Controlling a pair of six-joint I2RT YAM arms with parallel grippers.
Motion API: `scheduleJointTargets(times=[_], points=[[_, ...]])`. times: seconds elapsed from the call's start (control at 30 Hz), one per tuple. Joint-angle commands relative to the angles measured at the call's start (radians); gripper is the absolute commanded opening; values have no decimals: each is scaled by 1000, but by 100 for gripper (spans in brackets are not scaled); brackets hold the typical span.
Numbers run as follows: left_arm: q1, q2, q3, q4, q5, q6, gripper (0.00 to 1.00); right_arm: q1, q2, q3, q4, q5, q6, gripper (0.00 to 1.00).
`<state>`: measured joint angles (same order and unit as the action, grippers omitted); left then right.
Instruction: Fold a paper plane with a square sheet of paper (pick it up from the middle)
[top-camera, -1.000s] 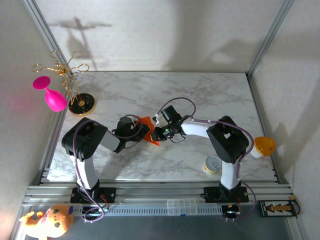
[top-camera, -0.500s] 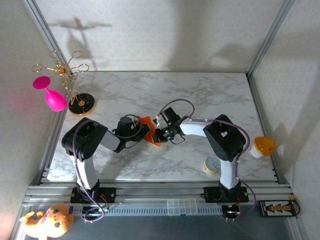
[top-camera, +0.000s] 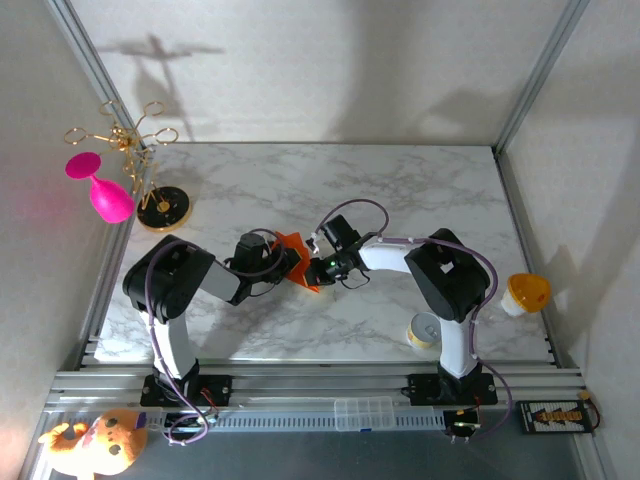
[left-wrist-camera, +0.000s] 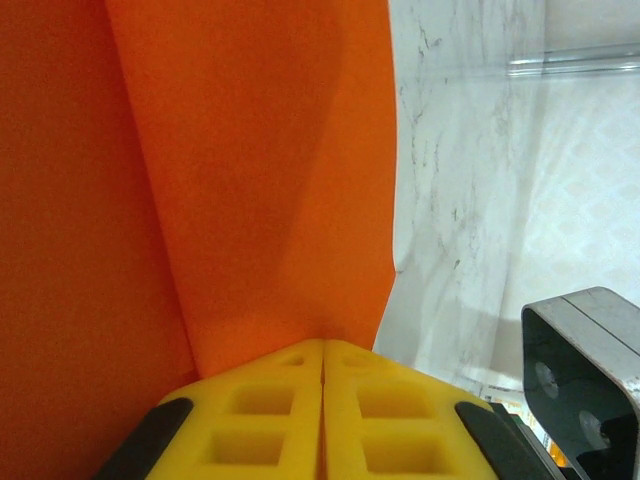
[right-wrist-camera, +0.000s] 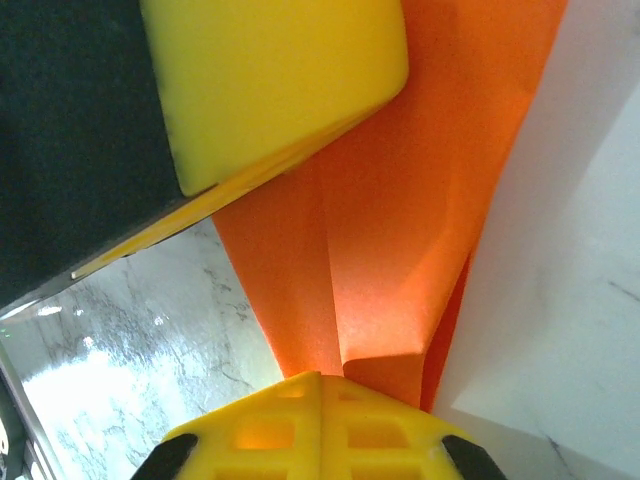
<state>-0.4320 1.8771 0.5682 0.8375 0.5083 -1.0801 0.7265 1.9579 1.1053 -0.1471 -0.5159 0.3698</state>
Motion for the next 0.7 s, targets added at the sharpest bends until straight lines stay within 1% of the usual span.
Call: scheduleJointTargets(times=[0.0,0.1,0.2,0.33,0.5,0.67], points=[[-5,3,-11,-204,-65,39,8,1,42,-11,-58,52,-18,5],[-5,-61,20,-236,-44,63,9,-2,44,-23,-61,55,-19,5],[-12,-137,58,-294,-30,115,10,-2,46,-28,-67,61,-24,5],[-33,-206,117,-437,-46,195,10,-2,47,-33,-71,73,-23,5],[-72,-215,156,-554,-74,249,9,-2,52,-37,-68,74,-21,4],[-85,-181,176,-585,-104,253,7,-2,55,-36,-69,74,-22,4]])
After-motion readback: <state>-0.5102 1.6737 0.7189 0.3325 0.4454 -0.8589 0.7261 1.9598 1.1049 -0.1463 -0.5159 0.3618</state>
